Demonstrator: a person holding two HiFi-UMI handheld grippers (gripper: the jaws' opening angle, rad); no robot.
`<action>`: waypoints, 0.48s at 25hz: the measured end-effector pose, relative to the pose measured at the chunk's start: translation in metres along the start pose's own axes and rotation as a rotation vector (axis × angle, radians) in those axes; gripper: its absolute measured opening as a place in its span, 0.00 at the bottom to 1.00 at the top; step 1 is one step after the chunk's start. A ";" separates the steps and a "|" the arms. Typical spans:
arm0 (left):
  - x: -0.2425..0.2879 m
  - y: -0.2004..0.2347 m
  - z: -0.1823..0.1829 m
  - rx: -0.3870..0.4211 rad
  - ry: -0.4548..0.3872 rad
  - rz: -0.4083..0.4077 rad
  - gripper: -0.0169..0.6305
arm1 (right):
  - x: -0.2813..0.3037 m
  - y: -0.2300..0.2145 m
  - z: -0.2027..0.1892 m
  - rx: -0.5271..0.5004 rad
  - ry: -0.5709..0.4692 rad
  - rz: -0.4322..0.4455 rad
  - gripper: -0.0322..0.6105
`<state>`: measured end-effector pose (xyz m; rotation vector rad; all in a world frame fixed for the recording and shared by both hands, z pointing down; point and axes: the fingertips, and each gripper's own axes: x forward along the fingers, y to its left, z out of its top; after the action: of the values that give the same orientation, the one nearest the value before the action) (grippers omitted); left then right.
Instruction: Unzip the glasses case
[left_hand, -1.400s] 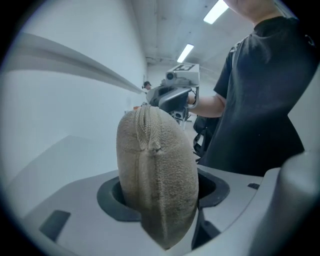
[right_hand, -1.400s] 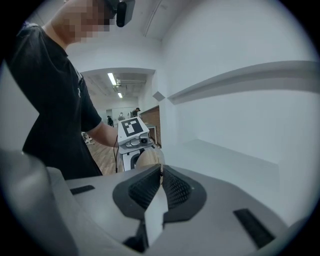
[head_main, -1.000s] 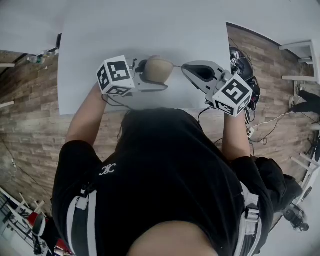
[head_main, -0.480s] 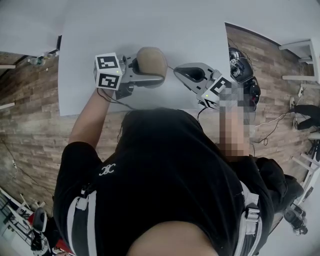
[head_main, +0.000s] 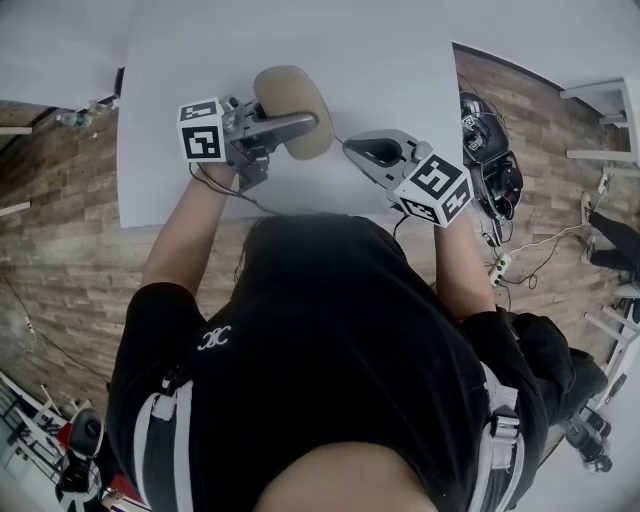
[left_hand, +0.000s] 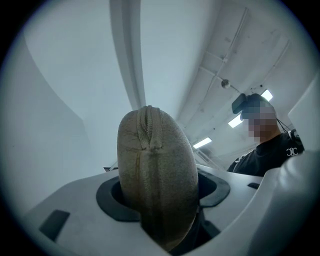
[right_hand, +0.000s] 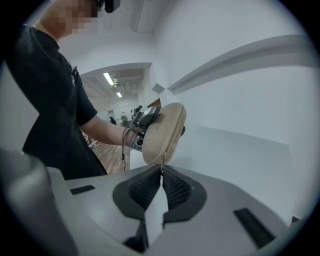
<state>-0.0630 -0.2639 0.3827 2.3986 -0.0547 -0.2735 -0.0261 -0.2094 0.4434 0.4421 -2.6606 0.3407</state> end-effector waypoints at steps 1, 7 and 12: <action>-0.002 -0.001 0.001 -0.004 -0.014 0.001 0.47 | 0.001 0.003 -0.001 0.002 0.002 0.002 0.09; -0.002 0.000 0.008 -0.020 -0.041 0.013 0.47 | 0.007 0.009 -0.003 0.020 0.009 0.011 0.09; 0.000 -0.001 0.012 -0.020 -0.070 0.016 0.47 | 0.011 0.018 -0.010 0.034 0.020 0.033 0.09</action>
<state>-0.0655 -0.2707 0.3732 2.3676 -0.1026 -0.3490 -0.0383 -0.1923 0.4538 0.4038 -2.6488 0.3993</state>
